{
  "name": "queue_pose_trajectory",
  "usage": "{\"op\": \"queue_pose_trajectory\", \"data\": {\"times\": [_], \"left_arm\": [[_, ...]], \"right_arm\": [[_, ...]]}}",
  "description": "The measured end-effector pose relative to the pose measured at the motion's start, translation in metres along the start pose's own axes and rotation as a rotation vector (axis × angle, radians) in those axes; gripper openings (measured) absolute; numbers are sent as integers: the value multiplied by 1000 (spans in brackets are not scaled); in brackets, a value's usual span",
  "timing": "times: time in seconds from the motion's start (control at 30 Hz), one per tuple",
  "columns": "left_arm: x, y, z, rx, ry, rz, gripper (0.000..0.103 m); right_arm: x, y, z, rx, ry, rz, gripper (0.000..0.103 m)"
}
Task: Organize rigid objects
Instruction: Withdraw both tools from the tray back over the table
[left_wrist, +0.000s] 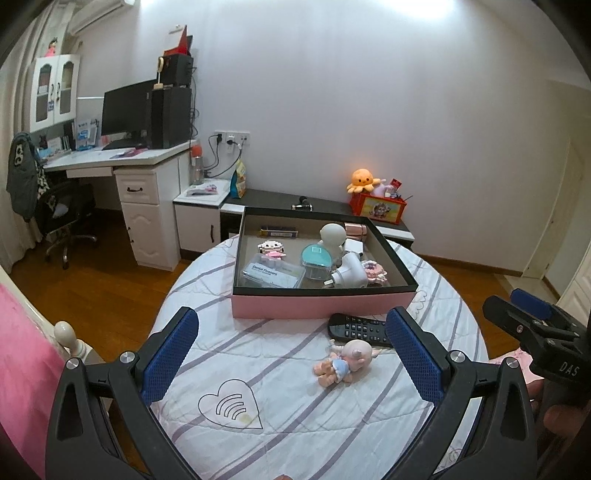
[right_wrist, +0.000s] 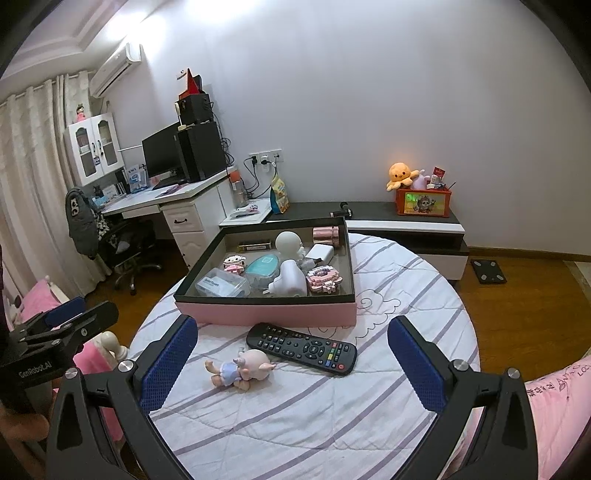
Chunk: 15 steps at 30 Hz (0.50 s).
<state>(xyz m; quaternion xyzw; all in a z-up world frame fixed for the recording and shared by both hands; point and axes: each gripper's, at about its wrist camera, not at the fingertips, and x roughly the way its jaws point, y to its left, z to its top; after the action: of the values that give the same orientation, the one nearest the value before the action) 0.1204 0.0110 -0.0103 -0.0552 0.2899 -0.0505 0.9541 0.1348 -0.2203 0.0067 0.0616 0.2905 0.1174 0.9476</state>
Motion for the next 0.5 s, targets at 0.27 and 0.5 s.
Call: {"op": "queue_pose_trajectory", "data": {"times": [0.27, 0.5], "left_arm": [[6, -4, -11, -2, 36, -10, 103], [34, -10, -26, -17, 112, -14, 103]], "right_arm": [[1, -3, -4, 9, 9, -16, 103], [19, -22, -15, 39, 68, -47, 103]]}}
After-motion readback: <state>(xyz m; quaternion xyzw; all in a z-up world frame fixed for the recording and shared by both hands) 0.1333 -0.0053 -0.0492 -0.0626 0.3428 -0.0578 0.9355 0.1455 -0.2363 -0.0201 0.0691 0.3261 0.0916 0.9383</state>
